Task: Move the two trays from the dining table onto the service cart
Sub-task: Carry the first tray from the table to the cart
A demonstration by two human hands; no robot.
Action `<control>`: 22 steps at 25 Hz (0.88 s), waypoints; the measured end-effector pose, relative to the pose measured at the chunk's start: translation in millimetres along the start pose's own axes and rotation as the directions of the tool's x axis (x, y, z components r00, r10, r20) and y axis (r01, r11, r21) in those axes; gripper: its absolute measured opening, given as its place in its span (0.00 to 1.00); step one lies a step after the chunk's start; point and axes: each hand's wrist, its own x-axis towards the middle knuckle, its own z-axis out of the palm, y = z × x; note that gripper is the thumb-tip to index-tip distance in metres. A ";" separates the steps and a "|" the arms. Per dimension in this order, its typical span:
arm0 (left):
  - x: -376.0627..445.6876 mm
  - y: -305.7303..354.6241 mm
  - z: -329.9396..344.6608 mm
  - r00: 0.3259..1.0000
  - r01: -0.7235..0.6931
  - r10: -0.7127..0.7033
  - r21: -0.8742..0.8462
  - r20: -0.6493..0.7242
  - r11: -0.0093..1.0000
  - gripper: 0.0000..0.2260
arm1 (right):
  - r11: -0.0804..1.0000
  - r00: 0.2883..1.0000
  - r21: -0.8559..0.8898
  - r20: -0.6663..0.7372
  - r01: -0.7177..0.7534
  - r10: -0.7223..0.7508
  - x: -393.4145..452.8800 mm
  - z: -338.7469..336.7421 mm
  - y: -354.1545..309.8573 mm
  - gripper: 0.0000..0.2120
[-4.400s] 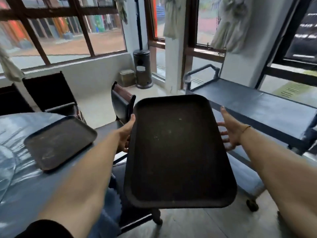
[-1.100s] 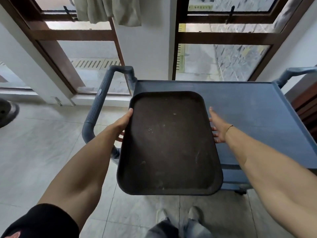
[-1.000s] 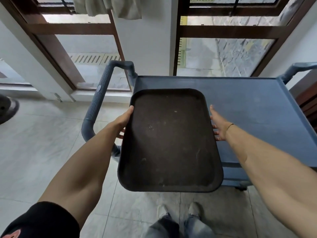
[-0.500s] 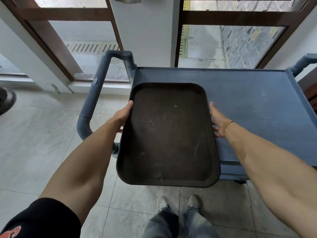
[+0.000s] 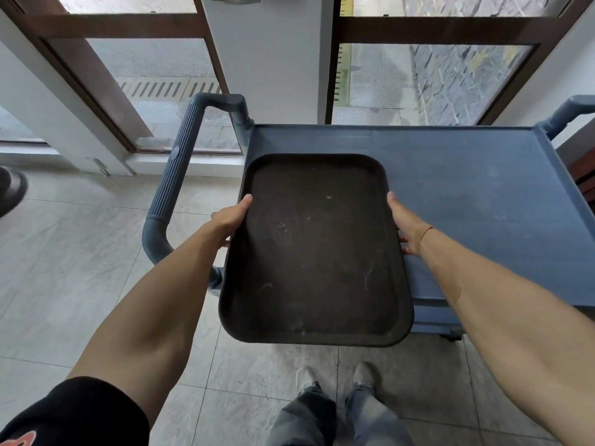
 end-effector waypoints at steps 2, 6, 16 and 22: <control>-0.1 -1.0 -0.5 1.000 -0.003 0.004 0.033 -0.014 0.999 0.44 | 0.998 0.999 -0.054 -0.036 0.034 -0.036 -1.9 1.2 1.6 0.43; -8.4 1.9 -1.9 0.997 -0.065 0.068 0.079 -0.037 0.995 0.37 | 0.912 0.983 -0.399 -0.103 0.097 -0.150 0.3 3.9 5.0 0.45; -84.9 0.8 -21.4 0.824 -0.330 0.477 0.424 -0.306 0.843 0.33 | 0.216 0.749 -0.876 0.213 0.430 -0.628 -51.7 29.7 -53.6 0.35; -135.5 -11.8 -24.6 0.711 -0.202 0.525 0.579 -0.468 0.790 0.36 | -0.044 0.606 -0.852 0.406 0.521 -0.684 -73.6 26.3 -75.8 0.36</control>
